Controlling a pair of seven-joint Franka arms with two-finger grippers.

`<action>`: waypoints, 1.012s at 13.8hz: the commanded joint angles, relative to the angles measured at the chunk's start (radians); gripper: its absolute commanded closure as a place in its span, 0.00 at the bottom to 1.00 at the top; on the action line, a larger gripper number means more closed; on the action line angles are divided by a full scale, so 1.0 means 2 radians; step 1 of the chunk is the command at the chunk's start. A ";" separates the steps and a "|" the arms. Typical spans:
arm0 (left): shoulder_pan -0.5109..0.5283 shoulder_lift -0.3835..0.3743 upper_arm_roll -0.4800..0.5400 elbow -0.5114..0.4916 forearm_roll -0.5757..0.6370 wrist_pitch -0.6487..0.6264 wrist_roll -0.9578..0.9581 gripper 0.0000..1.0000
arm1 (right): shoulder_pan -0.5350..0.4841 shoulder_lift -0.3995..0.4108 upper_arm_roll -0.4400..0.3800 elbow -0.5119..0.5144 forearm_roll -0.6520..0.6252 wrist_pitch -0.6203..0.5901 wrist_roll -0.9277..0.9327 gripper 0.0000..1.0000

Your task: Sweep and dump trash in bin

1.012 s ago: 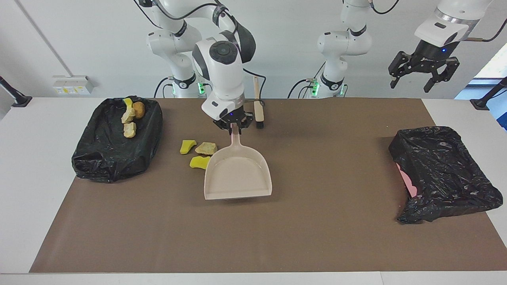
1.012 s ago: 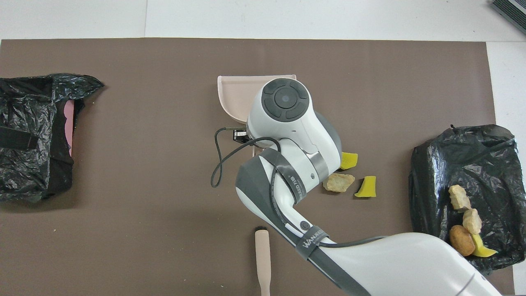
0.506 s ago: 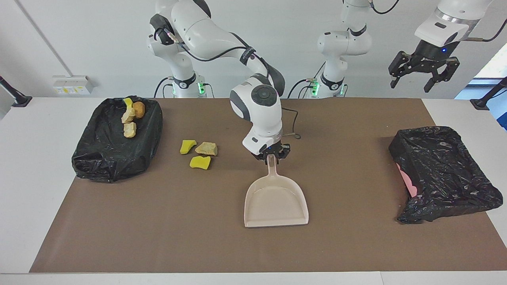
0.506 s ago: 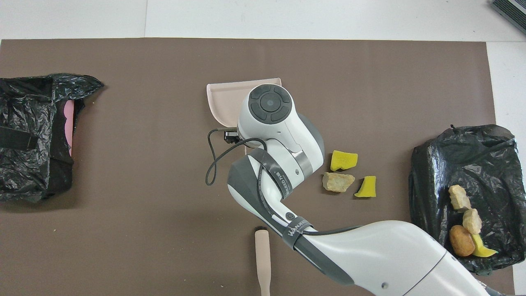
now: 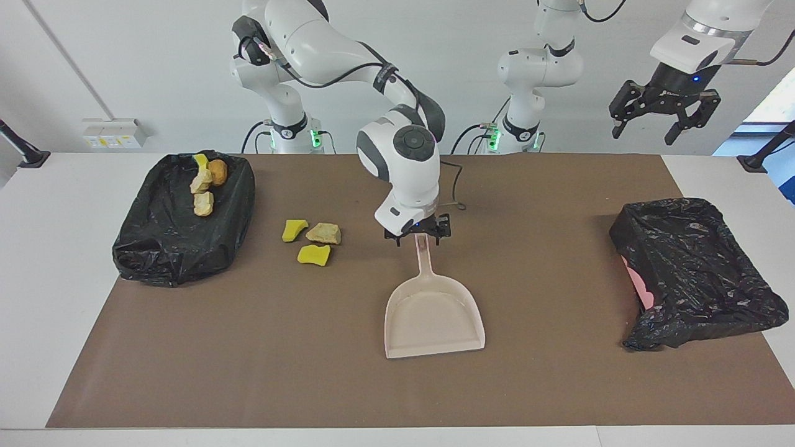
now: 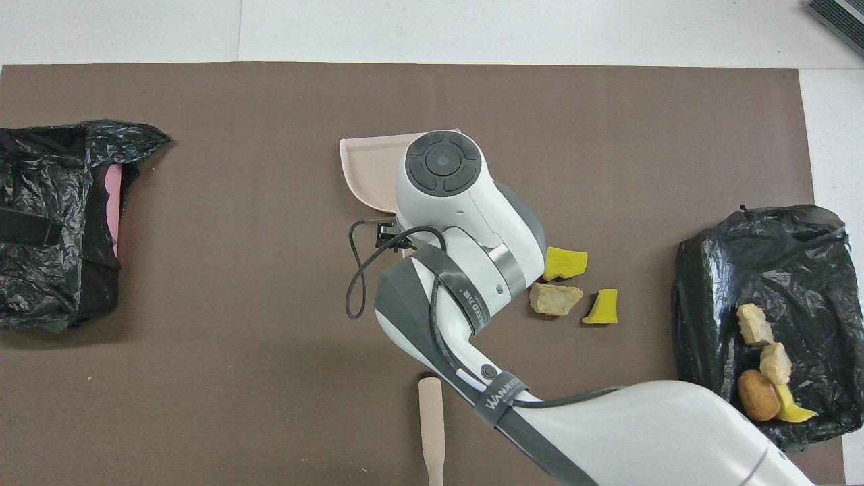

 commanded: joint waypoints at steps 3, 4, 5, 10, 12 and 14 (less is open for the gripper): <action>0.007 -0.006 -0.005 -0.004 -0.003 -0.007 0.006 0.00 | 0.026 -0.136 0.011 -0.169 0.057 0.002 0.020 0.00; 0.008 -0.006 -0.005 -0.004 -0.003 -0.007 0.006 0.00 | 0.031 -0.162 0.011 -0.207 0.080 0.018 0.021 0.00; 0.008 -0.006 -0.005 -0.004 -0.003 -0.007 0.006 0.00 | 0.050 -0.194 0.011 -0.256 0.095 0.054 0.027 0.00; -0.001 -0.018 -0.011 -0.022 -0.004 -0.009 -0.012 0.00 | 0.114 -0.292 0.011 -0.443 0.146 0.168 0.033 0.00; -0.024 -0.025 -0.012 -0.054 -0.008 0.025 -0.014 0.00 | 0.124 -0.293 0.012 -0.473 0.160 0.207 0.051 0.00; -0.070 -0.019 -0.012 -0.082 -0.008 0.068 -0.055 0.00 | 0.152 -0.292 0.011 -0.508 0.162 0.251 0.060 0.00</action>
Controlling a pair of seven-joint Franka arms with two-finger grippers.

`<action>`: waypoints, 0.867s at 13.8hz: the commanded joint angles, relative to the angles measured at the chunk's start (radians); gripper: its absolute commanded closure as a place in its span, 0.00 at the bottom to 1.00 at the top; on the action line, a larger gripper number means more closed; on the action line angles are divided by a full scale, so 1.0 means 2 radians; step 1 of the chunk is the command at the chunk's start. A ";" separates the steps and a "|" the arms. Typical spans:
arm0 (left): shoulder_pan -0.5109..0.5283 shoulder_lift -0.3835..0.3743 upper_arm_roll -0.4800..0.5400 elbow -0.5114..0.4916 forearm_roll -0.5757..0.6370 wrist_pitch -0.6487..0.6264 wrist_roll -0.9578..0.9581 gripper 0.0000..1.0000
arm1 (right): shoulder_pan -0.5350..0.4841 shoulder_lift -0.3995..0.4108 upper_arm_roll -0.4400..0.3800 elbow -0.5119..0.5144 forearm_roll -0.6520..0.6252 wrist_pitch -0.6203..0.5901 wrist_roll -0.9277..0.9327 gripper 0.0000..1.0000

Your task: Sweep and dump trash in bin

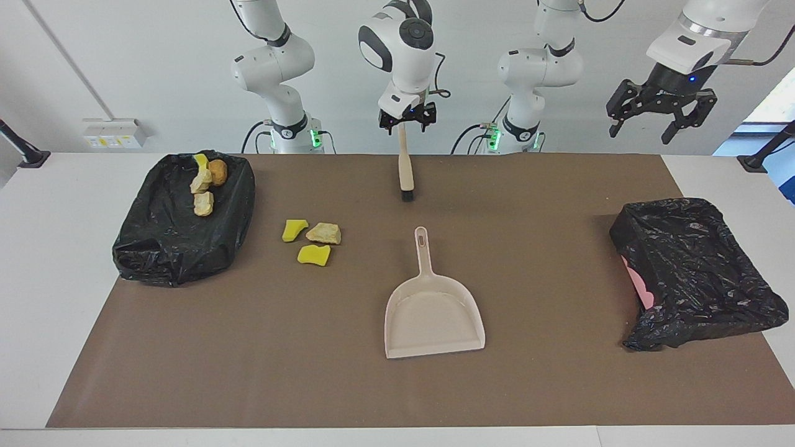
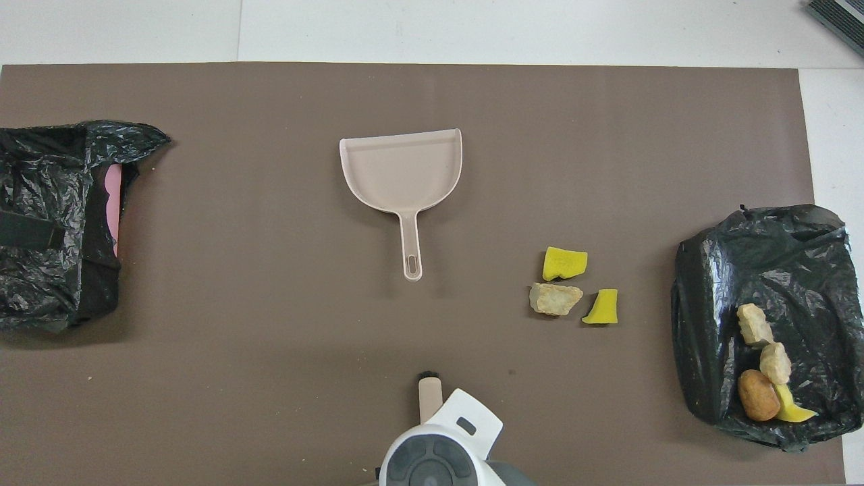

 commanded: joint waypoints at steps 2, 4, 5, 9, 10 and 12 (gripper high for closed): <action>-0.077 -0.006 0.003 -0.087 -0.001 0.104 -0.077 0.00 | 0.030 0.002 -0.001 -0.057 0.014 0.075 0.015 0.00; -0.110 0.014 0.003 -0.104 -0.001 0.145 -0.114 0.00 | 0.043 0.009 -0.001 -0.068 0.014 0.099 0.015 0.00; -0.125 0.031 0.003 -0.105 -0.001 0.167 -0.132 0.00 | 0.043 0.009 -0.002 -0.069 0.014 0.100 0.015 0.07; -0.186 0.109 0.003 -0.105 0.005 0.252 -0.229 0.00 | 0.044 0.015 -0.001 -0.073 0.014 0.107 0.010 0.67; -0.202 0.129 0.004 -0.103 0.009 0.270 -0.251 0.00 | 0.045 0.016 -0.001 -0.076 0.014 0.115 0.011 0.70; -0.229 0.166 0.004 -0.099 0.036 0.313 -0.307 0.00 | 0.052 0.017 -0.001 -0.082 0.014 0.127 0.009 0.78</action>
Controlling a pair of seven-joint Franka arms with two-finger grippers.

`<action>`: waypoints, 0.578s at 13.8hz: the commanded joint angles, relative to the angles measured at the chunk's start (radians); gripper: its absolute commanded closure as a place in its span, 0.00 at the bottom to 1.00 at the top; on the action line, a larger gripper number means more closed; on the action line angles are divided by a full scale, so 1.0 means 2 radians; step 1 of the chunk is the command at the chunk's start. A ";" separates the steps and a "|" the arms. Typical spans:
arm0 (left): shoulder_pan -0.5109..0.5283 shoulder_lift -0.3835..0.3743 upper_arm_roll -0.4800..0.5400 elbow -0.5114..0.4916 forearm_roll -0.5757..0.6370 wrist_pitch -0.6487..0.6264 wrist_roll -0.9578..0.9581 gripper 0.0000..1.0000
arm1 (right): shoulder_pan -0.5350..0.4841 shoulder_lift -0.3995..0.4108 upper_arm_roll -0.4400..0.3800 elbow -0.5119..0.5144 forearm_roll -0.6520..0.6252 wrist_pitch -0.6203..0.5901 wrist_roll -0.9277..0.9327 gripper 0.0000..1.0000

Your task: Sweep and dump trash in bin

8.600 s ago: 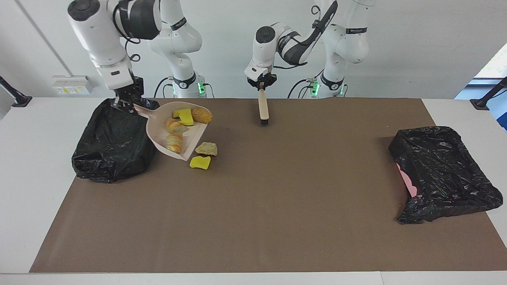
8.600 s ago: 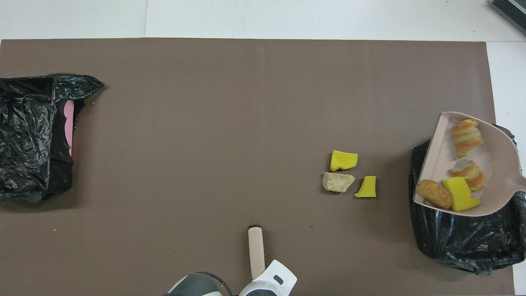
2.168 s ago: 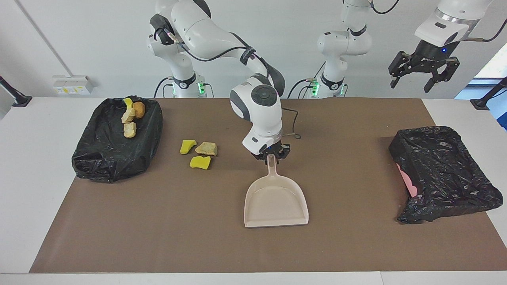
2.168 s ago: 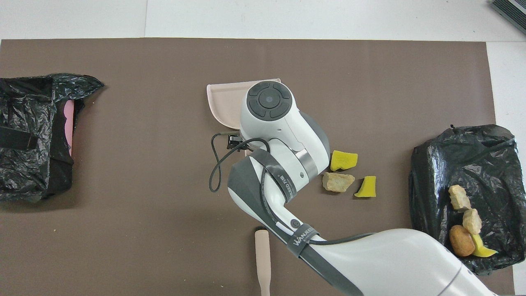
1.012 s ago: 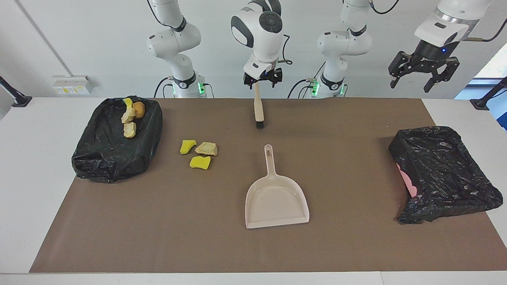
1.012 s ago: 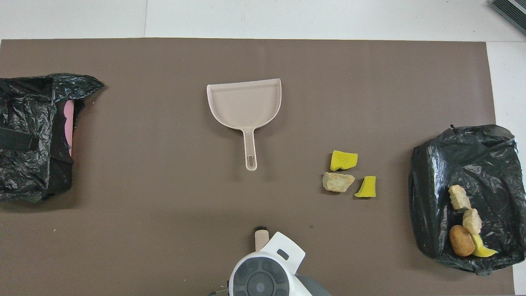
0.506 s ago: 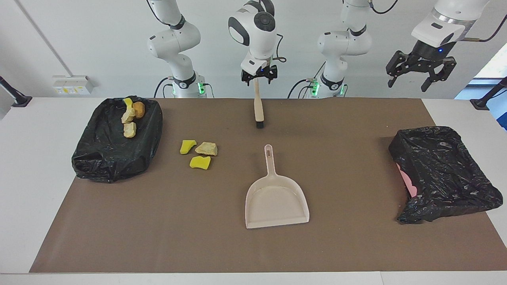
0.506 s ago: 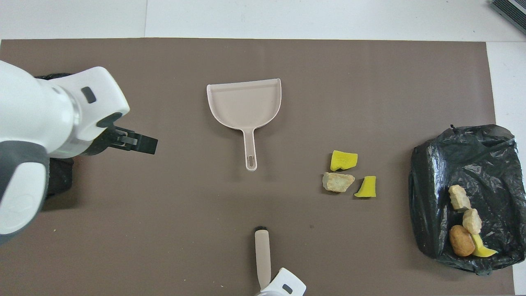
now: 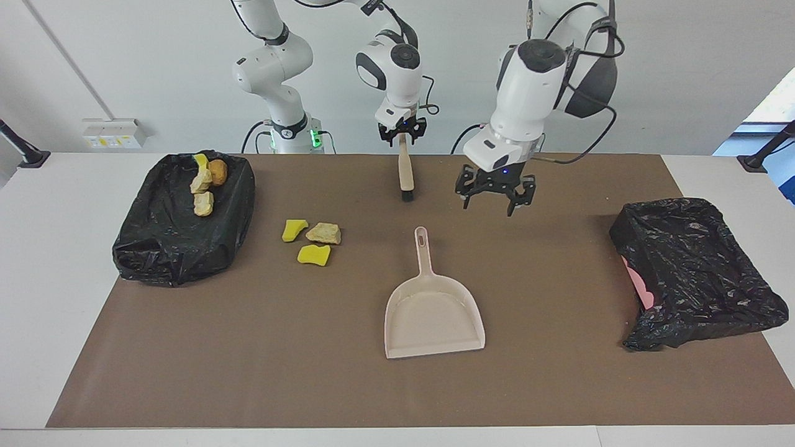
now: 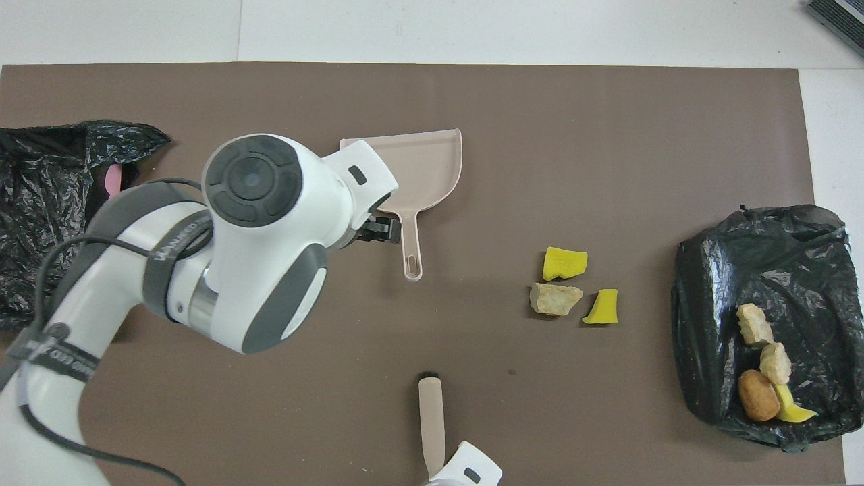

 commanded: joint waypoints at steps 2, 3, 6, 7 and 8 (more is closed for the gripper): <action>-0.037 0.048 0.009 0.010 0.027 0.046 -0.065 0.00 | 0.008 0.008 -0.002 -0.004 0.000 0.015 0.002 1.00; -0.040 0.055 0.008 0.010 0.027 0.051 -0.072 0.00 | 0.006 0.010 -0.003 0.004 -0.005 0.005 0.001 1.00; -0.062 0.087 0.009 0.009 0.027 0.083 -0.119 0.00 | -0.047 -0.025 -0.008 0.053 -0.035 -0.137 -0.027 1.00; -0.060 0.089 0.009 0.009 0.027 0.091 -0.123 0.00 | -0.071 -0.053 -0.008 0.056 -0.040 -0.169 -0.037 1.00; -0.057 0.091 0.009 0.008 0.026 0.094 -0.127 0.00 | -0.092 -0.079 -0.008 0.055 -0.048 -0.190 -0.051 1.00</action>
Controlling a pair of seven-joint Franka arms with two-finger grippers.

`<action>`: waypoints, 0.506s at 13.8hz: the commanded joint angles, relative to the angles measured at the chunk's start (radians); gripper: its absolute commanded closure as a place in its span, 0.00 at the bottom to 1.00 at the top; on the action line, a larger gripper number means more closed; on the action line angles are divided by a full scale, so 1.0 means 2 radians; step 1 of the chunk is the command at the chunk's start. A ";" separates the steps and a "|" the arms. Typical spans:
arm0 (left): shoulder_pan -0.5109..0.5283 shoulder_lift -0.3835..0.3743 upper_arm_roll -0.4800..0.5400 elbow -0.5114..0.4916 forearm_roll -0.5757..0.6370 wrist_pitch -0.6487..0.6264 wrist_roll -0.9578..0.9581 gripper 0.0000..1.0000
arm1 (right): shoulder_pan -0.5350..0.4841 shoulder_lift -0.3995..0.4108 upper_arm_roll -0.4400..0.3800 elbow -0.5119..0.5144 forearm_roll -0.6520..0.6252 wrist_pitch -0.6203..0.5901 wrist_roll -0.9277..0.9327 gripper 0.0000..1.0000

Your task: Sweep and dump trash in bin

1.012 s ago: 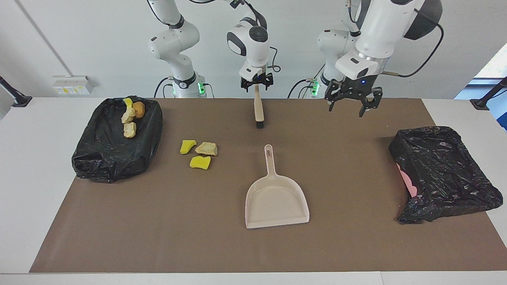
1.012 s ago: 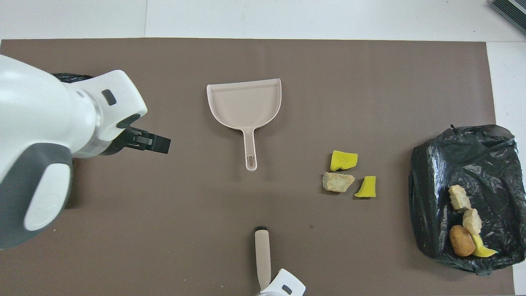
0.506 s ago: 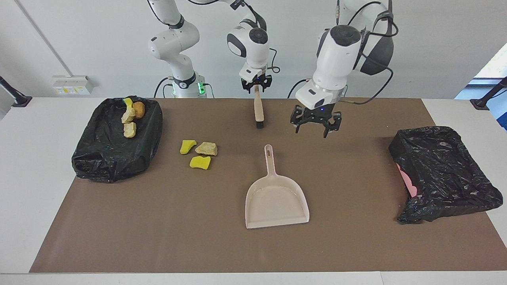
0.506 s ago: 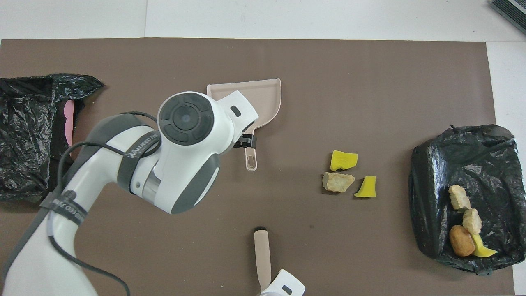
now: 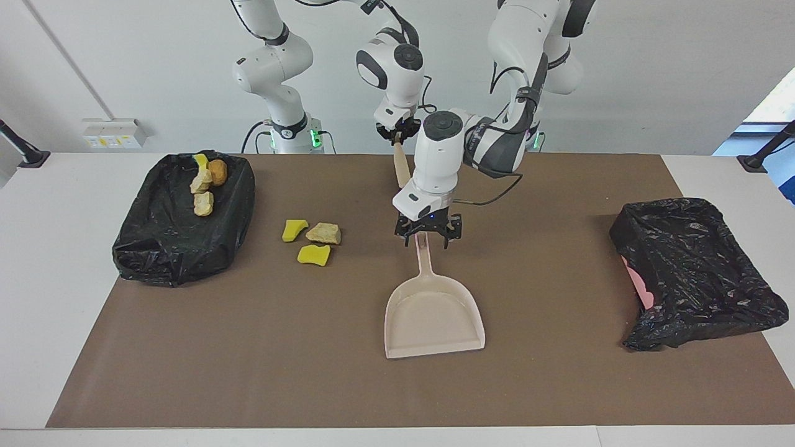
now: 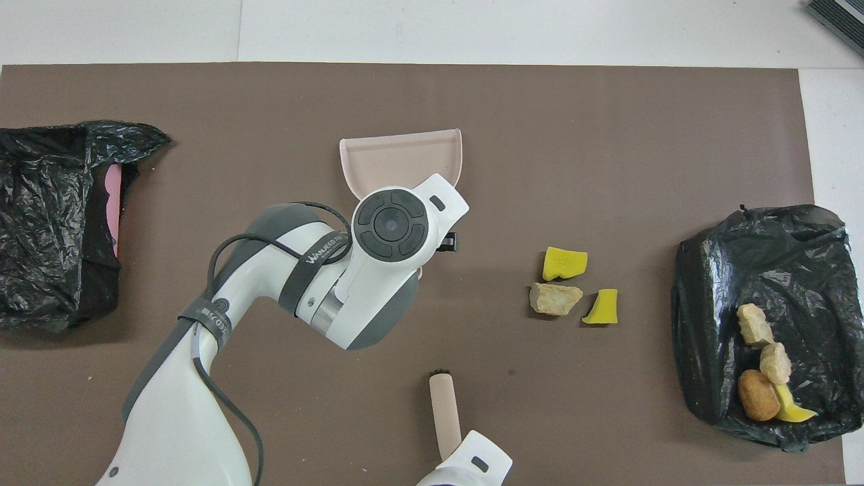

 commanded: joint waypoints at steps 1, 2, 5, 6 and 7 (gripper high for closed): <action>-0.004 0.014 0.008 0.006 0.009 0.015 -0.026 0.00 | -0.073 -0.064 0.000 0.003 -0.027 -0.070 -0.045 1.00; -0.004 0.021 0.008 0.005 0.008 0.028 -0.045 0.00 | -0.106 -0.062 0.000 0.002 -0.045 -0.074 -0.050 1.00; 0.004 0.024 0.008 0.002 0.006 0.044 -0.071 0.00 | -0.186 -0.057 0.002 0.001 -0.112 -0.068 -0.088 1.00; 0.005 0.024 0.008 0.001 0.005 0.044 -0.071 0.01 | -0.203 -0.055 0.002 0.000 -0.148 -0.061 -0.095 1.00; 0.005 0.024 0.008 -0.001 0.005 0.044 -0.071 0.07 | -0.219 -0.051 0.002 -0.001 -0.175 -0.048 -0.103 1.00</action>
